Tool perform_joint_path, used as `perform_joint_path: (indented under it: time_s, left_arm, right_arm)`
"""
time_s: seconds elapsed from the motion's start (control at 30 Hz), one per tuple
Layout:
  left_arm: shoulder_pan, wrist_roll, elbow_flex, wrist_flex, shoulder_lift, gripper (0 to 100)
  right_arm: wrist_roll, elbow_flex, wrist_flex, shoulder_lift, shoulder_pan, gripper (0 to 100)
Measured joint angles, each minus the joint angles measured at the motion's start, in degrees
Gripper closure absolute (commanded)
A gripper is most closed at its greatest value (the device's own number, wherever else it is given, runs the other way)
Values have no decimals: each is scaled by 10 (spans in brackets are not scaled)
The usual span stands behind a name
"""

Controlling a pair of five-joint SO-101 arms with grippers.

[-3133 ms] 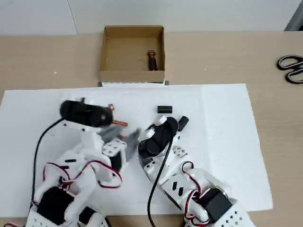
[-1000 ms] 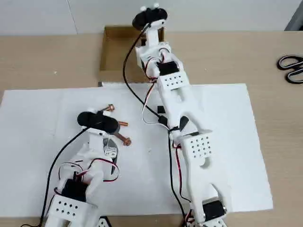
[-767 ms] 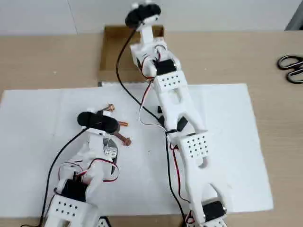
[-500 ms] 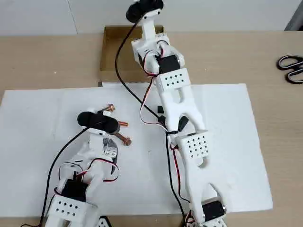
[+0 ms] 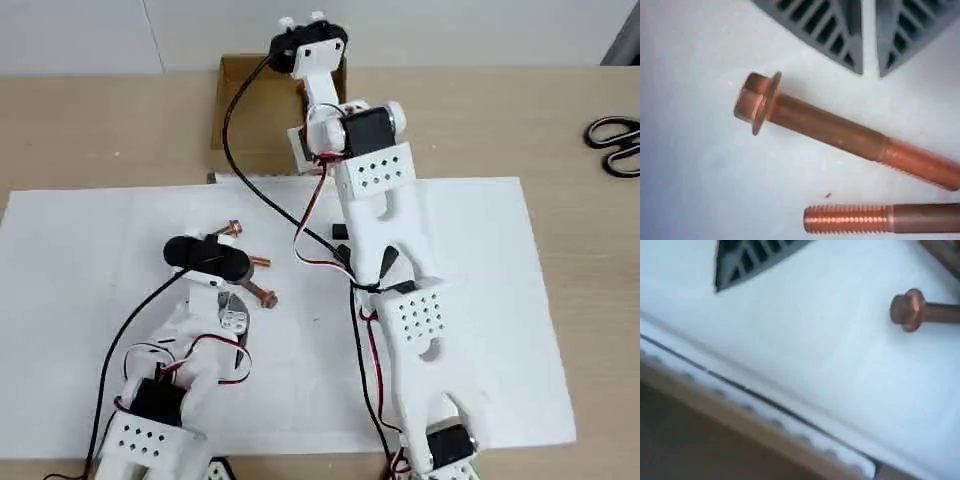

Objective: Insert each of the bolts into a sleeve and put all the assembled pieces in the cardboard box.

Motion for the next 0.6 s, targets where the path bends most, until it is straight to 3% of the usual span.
perform_joint_path:
  time_s: [0.4,0.6]
  left_arm:
    - [-8,-2,0,0,0,994]
    - [-33,0,0,0,0,994]
  right_arm:
    - [-101,417,1,-240,-10,848]
    - [-116,564,1,-301,0,848]
